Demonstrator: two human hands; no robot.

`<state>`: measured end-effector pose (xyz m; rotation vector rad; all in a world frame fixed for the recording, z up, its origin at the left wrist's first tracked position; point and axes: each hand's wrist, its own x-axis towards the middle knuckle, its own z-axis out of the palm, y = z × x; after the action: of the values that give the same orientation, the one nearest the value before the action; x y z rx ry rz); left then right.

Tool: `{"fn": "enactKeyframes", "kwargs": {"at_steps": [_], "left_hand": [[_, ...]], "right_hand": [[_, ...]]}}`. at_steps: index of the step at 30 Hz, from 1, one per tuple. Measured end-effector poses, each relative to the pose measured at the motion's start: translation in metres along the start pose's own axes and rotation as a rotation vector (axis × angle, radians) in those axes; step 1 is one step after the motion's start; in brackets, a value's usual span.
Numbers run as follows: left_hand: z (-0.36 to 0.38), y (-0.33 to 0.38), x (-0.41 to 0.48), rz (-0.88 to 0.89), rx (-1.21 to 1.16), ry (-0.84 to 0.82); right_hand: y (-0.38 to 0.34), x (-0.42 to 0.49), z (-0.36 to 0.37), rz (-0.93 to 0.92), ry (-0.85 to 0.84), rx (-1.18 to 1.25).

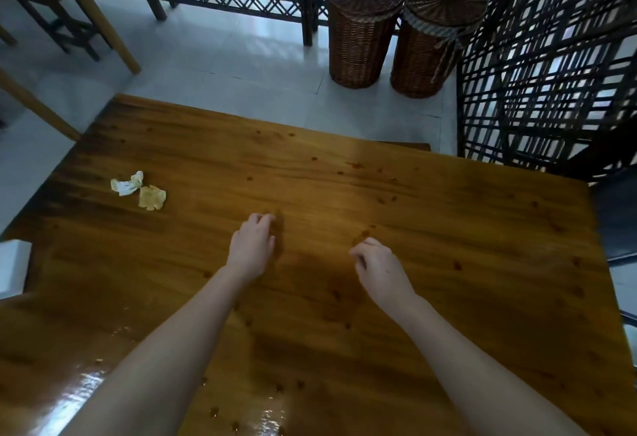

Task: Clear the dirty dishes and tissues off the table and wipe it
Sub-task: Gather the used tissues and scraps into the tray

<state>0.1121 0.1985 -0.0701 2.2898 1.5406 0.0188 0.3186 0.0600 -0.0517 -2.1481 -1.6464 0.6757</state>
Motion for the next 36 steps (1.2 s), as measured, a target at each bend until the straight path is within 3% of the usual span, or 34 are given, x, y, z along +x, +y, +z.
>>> {"fn": "enactKeyframes", "kwargs": {"at_steps": [5, 16, 25, 36], "left_hand": [[0.003, -0.002, 0.030, 0.018, -0.004, 0.046], [0.008, -0.001, 0.041, 0.031, -0.095, -0.030], [-0.006, 0.006, 0.004, -0.007, -0.243, -0.070], [-0.046, -0.006, -0.098, 0.035, -0.215, -0.031]], "right_hand": [[-0.001, 0.012, 0.006, 0.005, -0.024, -0.026], [-0.006, 0.019, 0.003, 0.009, -0.012, -0.008], [-0.018, -0.003, -0.003, 0.047, 0.057, 0.013], [-0.050, -0.075, -0.013, 0.032, 0.103, 0.001]]}}
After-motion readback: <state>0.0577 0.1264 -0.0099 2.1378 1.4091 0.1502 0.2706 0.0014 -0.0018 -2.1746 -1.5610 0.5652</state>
